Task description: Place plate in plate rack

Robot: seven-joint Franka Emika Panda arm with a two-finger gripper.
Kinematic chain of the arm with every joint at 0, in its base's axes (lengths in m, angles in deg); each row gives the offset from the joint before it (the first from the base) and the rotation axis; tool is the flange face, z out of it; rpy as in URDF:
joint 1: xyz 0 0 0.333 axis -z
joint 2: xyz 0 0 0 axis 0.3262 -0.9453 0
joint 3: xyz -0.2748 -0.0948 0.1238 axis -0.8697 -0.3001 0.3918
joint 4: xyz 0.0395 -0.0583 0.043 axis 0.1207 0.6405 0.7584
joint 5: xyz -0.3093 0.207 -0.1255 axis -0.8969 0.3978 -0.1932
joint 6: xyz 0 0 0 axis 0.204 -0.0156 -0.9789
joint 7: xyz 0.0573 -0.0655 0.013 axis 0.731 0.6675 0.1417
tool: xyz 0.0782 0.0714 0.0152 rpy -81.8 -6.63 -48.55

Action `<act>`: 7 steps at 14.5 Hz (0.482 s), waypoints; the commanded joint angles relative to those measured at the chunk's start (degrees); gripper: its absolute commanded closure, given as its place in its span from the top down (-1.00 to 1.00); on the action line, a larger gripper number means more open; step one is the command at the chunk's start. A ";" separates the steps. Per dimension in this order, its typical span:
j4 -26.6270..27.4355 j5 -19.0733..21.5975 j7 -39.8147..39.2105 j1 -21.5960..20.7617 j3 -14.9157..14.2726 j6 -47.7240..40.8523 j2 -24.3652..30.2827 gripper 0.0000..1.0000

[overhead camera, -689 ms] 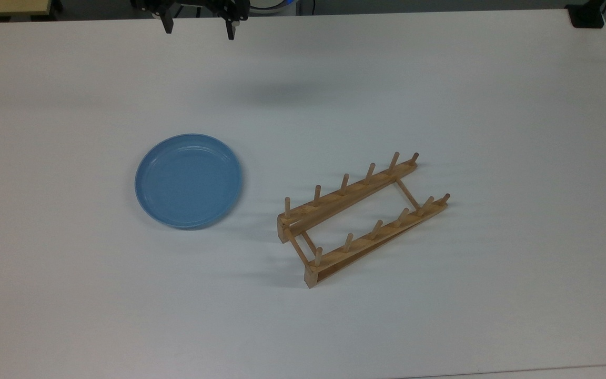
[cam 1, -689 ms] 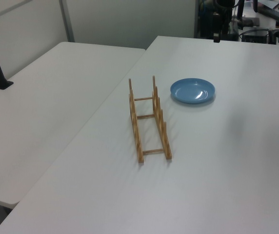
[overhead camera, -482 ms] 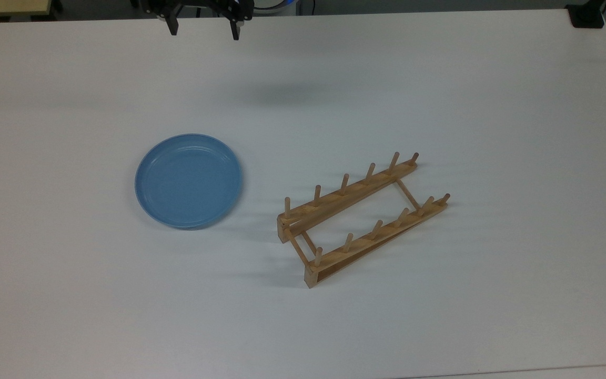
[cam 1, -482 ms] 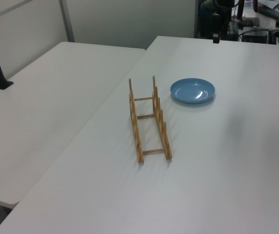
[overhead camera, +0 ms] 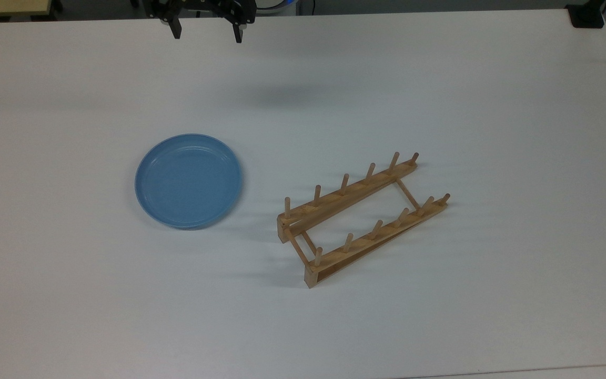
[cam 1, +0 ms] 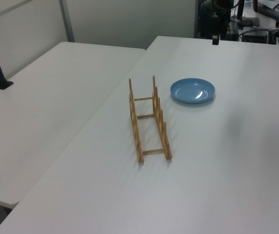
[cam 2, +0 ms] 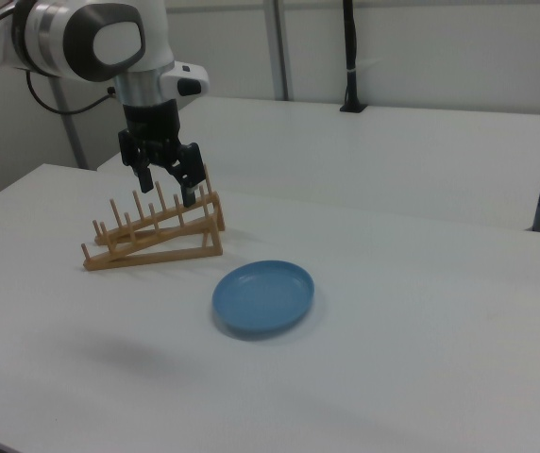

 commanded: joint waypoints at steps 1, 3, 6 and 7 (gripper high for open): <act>-0.01 1.11 -1.15 -0.31 -0.28 -0.05 0.06 1.00; -0.01 1.37 -1.24 -0.14 -0.37 0.12 -0.12 1.00; -1.76 2.33 -1.85 0.47 -1.42 2.05 -1.69 1.00; -2.03 3.21 -2.47 1.00 -1.94 2.23 -2.31 1.00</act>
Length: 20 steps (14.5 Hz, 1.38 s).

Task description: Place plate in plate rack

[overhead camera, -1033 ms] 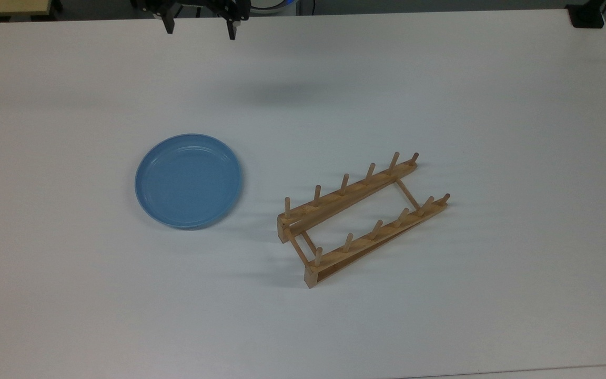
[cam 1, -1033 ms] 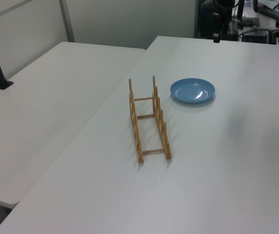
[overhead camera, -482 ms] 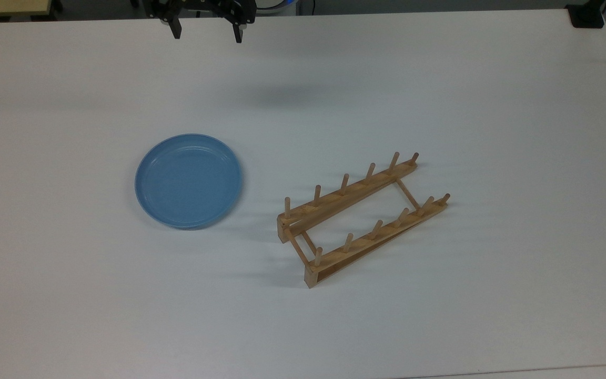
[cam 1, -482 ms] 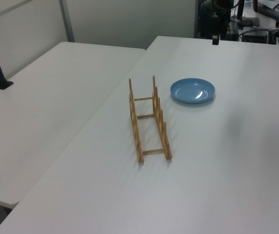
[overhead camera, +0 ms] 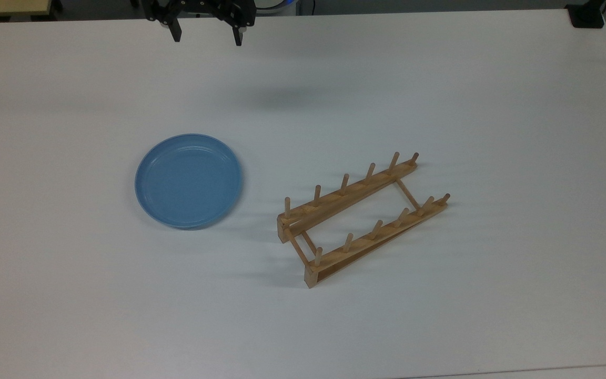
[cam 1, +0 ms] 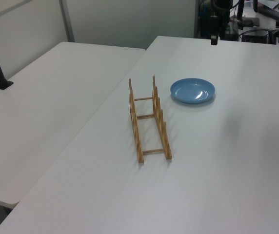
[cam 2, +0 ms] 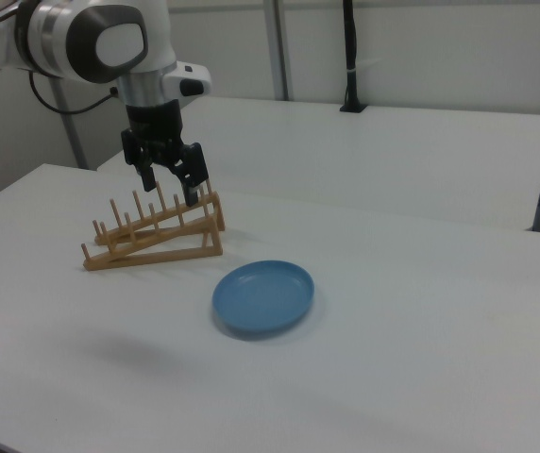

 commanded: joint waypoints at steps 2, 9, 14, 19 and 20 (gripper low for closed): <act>-1.77 3.32 -6.23 2.80 -2.40 3.36 -3.41 1.00; -1.85 8.94 -16.43 6.05 -7.42 10.57 -11.58 1.00; -1.85 10.87 -19.51 8.51 -7.59 17.07 -17.56 0.82; -1.85 11.40 -22.15 10.10 -7.59 21.65 -22.04 0.48; -1.85 11.49 -22.24 10.19 -7.59 22.09 -22.66 0.44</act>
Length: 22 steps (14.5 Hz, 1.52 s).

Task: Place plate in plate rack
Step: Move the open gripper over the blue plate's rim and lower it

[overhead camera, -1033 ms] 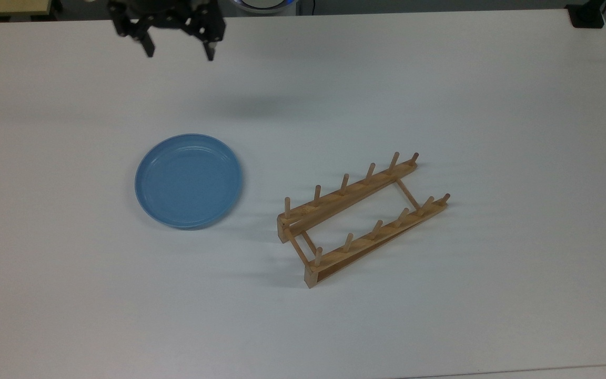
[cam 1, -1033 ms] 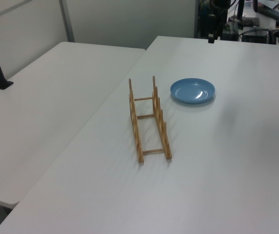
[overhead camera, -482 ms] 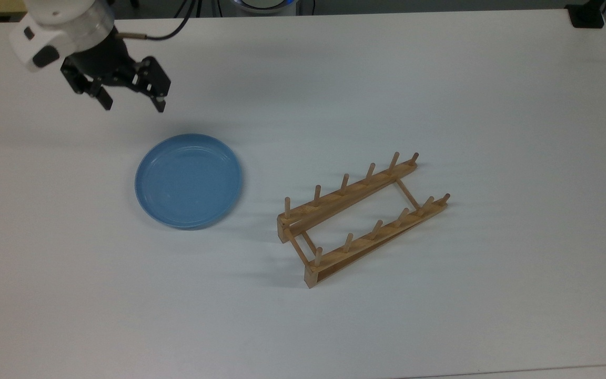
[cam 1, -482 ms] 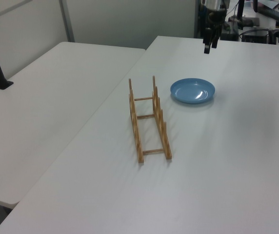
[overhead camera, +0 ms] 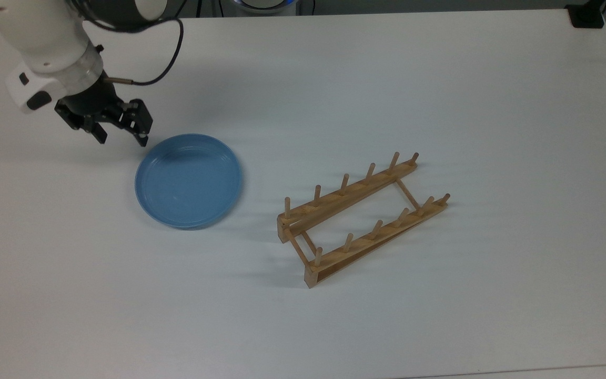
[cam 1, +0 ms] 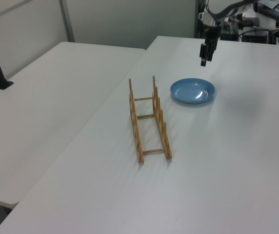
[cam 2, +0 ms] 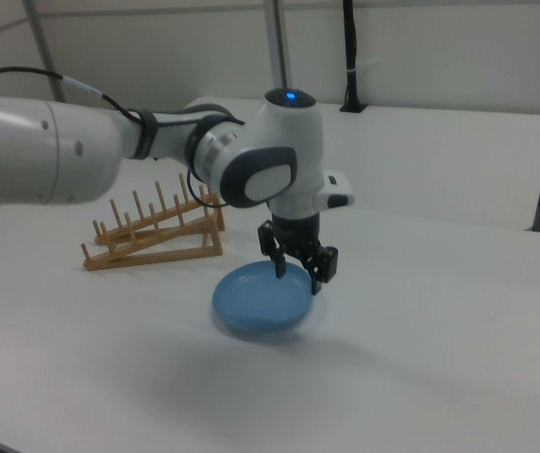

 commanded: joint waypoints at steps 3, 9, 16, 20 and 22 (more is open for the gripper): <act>-0.92 1.67 -2.67 0.31 -0.53 1.87 -4.64 0.32; -4.00 1.76 -2.76 0.66 -0.53 1.87 -8.43 0.30; -4.35 2.55 -2.15 0.40 -0.45 3.27 -9.58 -0.02; -4.27 2.90 -2.06 0.13 -0.45 4.77 -9.58 -0.22; -4.27 2.90 -2.06 -0.04 -0.36 4.77 -9.58 -0.24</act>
